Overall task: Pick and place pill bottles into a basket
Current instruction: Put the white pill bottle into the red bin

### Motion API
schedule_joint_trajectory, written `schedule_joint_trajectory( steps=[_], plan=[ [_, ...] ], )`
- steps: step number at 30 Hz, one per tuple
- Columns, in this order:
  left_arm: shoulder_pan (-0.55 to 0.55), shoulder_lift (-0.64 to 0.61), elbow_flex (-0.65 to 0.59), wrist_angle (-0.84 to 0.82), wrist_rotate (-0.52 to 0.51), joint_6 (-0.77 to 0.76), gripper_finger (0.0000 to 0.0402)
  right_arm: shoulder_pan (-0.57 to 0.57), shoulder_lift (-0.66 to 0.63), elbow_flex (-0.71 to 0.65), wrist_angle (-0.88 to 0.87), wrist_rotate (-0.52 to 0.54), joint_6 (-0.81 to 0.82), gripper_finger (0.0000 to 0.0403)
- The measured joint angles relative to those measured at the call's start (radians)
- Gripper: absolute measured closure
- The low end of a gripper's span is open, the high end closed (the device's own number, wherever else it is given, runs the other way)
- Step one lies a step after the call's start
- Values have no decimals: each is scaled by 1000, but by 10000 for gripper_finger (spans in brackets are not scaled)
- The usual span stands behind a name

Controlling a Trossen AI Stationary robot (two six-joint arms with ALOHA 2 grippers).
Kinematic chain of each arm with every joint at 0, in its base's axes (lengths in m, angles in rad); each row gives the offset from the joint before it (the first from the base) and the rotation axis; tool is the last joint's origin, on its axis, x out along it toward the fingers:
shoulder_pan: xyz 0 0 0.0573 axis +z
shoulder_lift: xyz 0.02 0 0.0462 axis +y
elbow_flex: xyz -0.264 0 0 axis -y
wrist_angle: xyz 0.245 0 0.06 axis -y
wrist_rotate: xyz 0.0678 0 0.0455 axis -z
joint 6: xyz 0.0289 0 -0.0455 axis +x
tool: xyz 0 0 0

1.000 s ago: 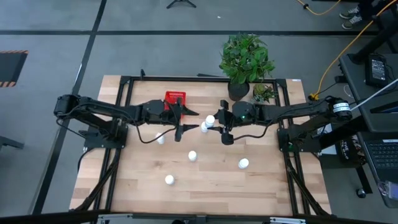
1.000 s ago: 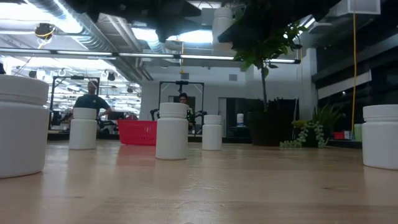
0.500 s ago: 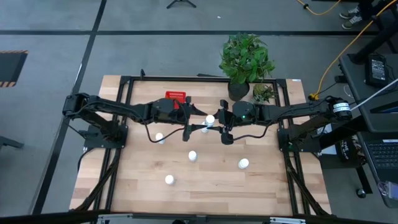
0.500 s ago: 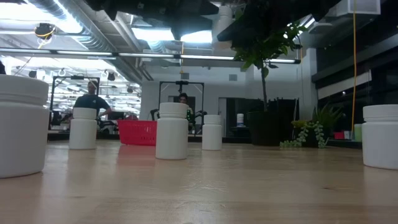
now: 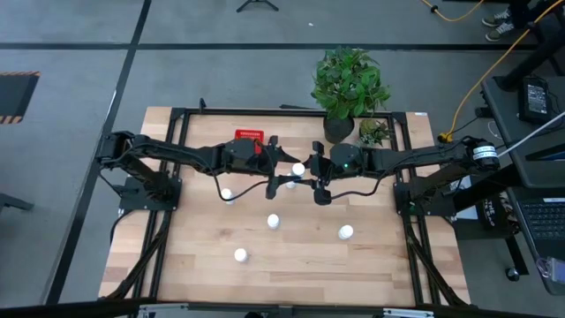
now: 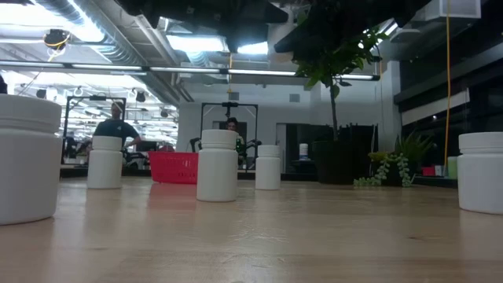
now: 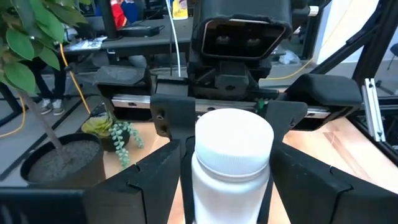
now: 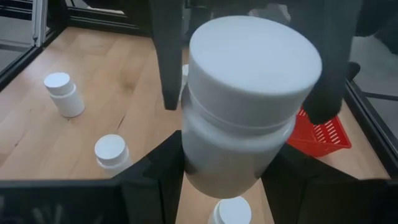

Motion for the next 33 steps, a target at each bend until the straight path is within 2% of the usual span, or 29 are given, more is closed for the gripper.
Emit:
schedule_joint_trajectory(
  steps=[5,21,33],
  plan=[
    [-2,0,0,50,18,31,166,0,0,0,0,0,-13,234],
    [-3,1,0,27,20,23,168,0,0,0,4,0,-12,234],
    [-2,0,0,29,12,23,228,0,0,0,4,0,-10,234]
  ],
)
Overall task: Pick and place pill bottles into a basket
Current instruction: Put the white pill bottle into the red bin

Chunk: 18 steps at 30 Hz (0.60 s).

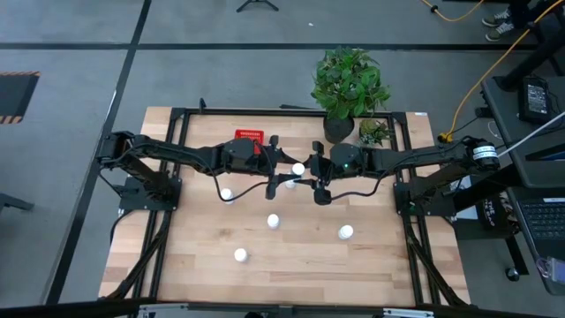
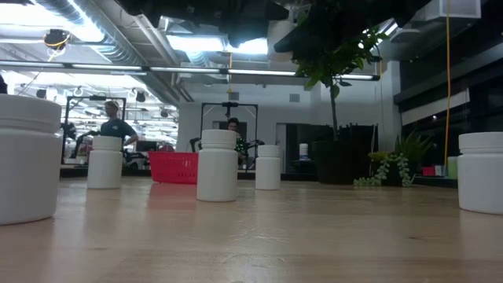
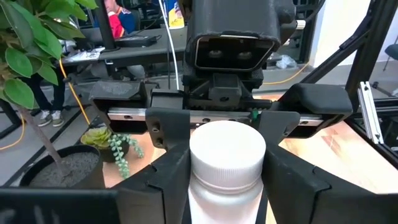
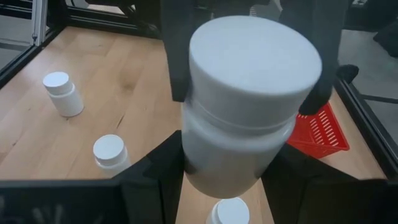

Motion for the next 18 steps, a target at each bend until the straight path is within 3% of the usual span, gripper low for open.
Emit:
schedule_joint_trajectory(
  steps=[12,18],
  plan=[
    [0,0,0,0,17,5,249,0,0,0,0,3,2,234],
    [1,-1,0,-4,40,18,249,1,0,0,1,2,18,201]
  ],
)
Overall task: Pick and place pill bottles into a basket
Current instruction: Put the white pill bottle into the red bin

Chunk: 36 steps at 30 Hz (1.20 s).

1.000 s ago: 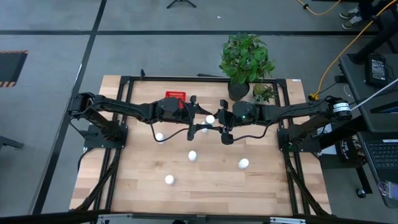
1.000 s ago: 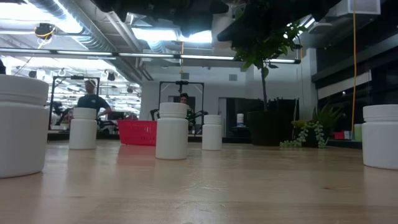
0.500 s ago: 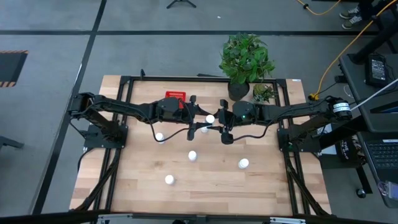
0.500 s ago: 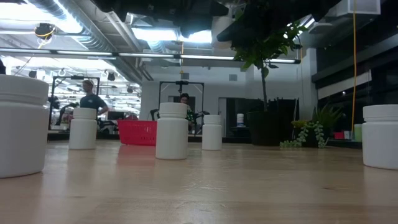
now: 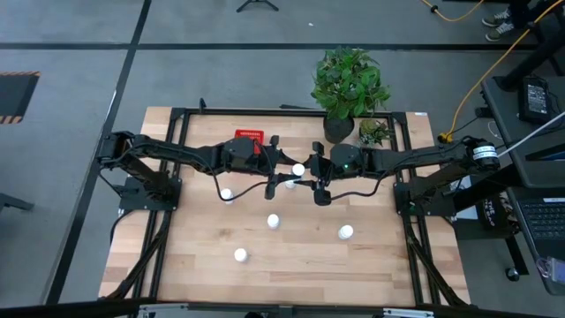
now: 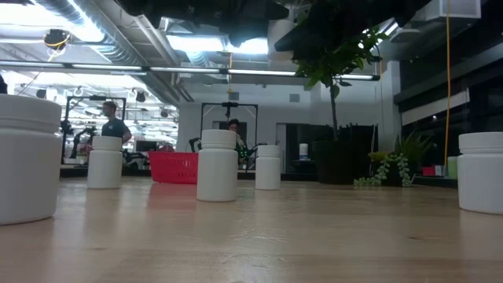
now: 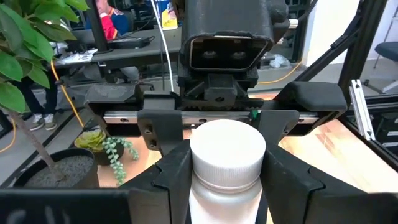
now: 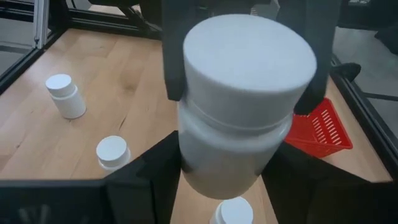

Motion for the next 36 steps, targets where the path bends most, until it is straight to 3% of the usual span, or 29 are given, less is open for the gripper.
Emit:
schedule_joint_trajectory(
  steps=[13,25,29,36],
  plan=[
    [1,-11,0,-35,7,35,249,-1,-5,0,4,0,-5,170],
    [27,-141,-2,-210,-34,71,250,-1,-110,0,-96,21,-22,173],
    [27,-183,-49,-208,-59,83,250,-1,-126,-17,-104,21,-33,213],
    [27,-290,-243,-100,-105,80,250,-1,-157,-92,-61,22,-52,356]
  ],
)
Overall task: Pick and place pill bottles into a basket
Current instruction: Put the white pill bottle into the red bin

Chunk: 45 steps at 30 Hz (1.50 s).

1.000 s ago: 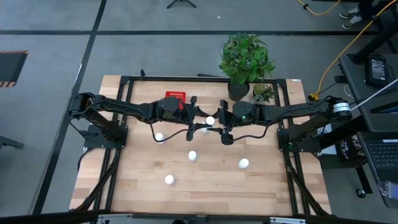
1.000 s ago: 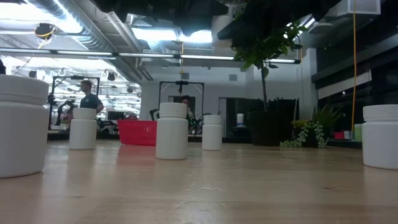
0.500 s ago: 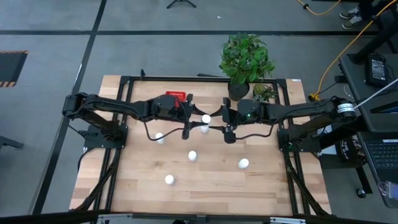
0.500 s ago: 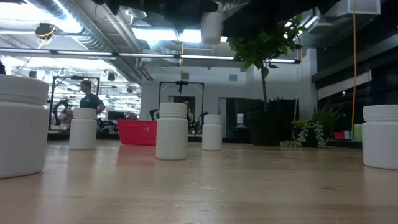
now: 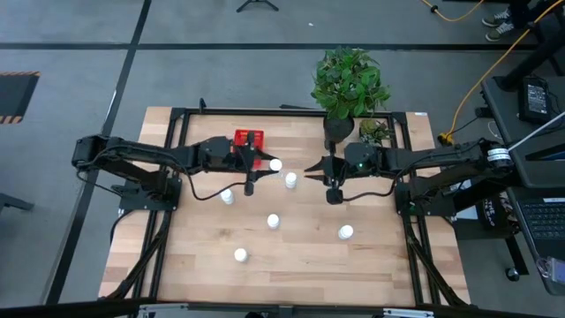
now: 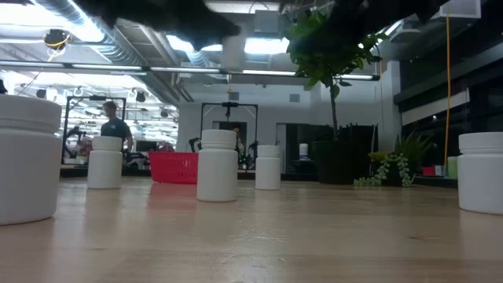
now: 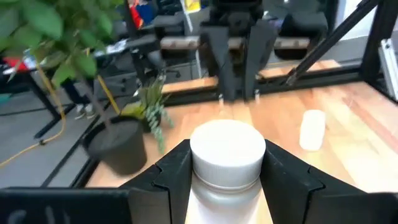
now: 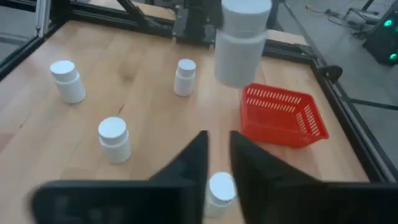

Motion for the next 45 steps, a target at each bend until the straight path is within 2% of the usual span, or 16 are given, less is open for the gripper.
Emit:
schedule_joint_trajectory(
  steps=[1,3,7,15,25,30,34,39,45],
  plan=[
    [0,-19,-22,0,-9,-12,250,0,-9,-11,-1,0,0,377],
    [0,-61,-66,-5,-11,-25,250,0,-24,-37,11,1,3,393],
    [0,-139,-136,30,-35,-31,250,0,-44,-111,103,22,31,392],
    [2,-250,-200,-67,-219,-67,250,0,-56,-226,182,33,84,397],
    [54,-211,-223,-22,-403,-160,250,-50,-60,-263,237,42,159,401],
    [99,-193,-271,43,-313,-150,250,-59,-50,-263,224,43,157,401],
    [152,-192,-272,45,-307,-139,250,-59,-37,-263,231,41,154,401],
    [245,-186,-284,57,-198,-113,250,-59,-29,-263,238,41,149,401],
    [376,-130,-393,286,-45,-109,250,-59,-29,-263,245,41,146,401]
  ],
)
